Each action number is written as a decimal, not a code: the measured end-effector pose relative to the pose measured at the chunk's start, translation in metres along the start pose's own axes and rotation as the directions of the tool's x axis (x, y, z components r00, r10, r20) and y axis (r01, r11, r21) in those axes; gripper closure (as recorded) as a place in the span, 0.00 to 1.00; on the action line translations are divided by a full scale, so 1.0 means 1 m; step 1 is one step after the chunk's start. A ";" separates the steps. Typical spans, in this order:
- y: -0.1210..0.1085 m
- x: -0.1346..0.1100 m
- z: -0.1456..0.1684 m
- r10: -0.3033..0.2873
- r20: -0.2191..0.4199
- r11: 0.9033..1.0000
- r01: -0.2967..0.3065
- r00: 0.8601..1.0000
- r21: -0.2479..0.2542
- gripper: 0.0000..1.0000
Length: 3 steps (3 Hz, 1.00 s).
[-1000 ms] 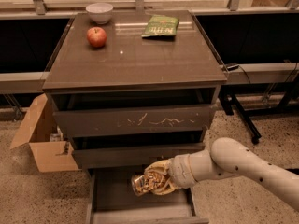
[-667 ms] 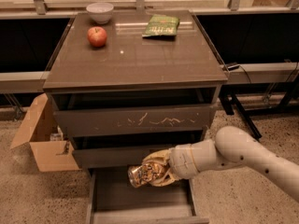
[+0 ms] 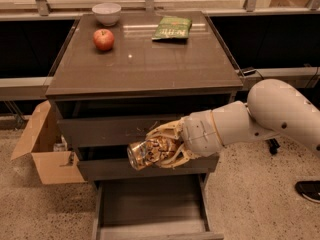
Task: Pick orange can from bottom drawer and place on counter
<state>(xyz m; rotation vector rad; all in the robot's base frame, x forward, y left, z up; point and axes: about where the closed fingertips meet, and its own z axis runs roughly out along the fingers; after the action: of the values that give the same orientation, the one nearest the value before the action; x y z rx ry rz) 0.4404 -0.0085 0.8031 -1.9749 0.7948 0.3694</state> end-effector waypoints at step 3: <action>-0.081 0.030 -0.050 0.078 0.014 0.993 -0.079 0.997 0.084 1.00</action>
Offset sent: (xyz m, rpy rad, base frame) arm 0.0892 -0.0334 0.0804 0.0706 0.0146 -0.0887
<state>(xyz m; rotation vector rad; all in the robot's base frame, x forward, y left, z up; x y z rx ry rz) 0.5136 -0.0343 0.8658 -1.8655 0.8687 0.3862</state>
